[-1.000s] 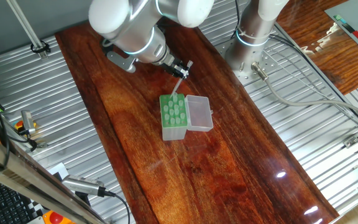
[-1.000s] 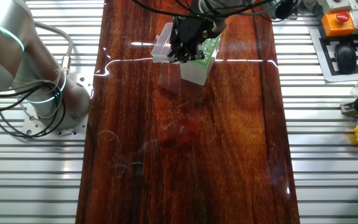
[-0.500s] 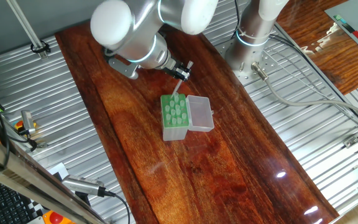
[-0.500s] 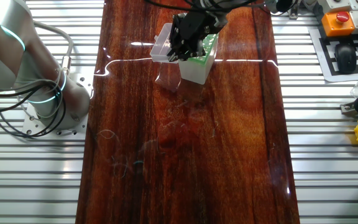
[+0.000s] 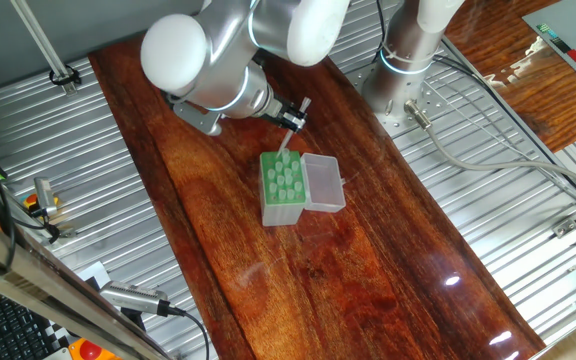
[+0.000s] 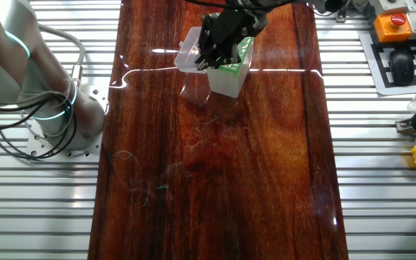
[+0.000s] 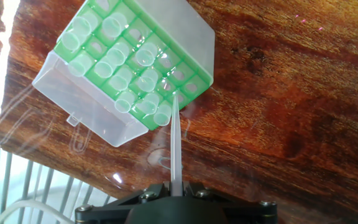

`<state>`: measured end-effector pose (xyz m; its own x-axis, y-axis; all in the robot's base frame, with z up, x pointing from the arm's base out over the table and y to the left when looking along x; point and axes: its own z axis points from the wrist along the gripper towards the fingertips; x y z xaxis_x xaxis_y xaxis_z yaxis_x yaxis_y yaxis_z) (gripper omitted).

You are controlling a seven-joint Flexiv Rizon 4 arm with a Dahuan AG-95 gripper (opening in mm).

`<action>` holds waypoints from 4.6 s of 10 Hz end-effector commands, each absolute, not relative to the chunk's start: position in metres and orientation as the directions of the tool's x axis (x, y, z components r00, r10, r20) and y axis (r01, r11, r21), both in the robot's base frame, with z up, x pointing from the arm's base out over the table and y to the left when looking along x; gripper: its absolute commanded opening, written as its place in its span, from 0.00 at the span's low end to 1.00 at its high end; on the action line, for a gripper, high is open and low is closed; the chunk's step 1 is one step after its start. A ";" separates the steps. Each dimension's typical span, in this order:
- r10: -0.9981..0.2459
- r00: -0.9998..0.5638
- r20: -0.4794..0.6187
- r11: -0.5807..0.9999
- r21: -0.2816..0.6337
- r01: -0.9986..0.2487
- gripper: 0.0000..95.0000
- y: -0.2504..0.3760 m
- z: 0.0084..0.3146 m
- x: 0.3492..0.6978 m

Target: Insert a large pipette tip into the holder for large pipette tips

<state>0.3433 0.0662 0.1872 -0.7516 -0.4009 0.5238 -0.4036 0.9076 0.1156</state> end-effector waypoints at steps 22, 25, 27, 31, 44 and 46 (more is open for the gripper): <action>-0.388 -0.732 0.560 0.904 0.077 -0.421 0.00 0.069 0.185 0.343; -0.389 -0.734 0.557 0.904 0.078 -0.420 0.00 0.067 0.185 0.344; -0.387 -0.735 0.557 0.905 0.078 -0.418 0.00 0.066 0.185 0.344; -0.388 -0.734 0.557 0.905 0.080 -0.418 0.00 0.066 0.185 0.344; -0.422 -0.717 0.555 0.892 0.110 -0.439 0.00 0.048 0.196 0.347; -0.429 -0.708 0.562 0.887 0.112 -0.448 0.00 0.044 0.198 0.347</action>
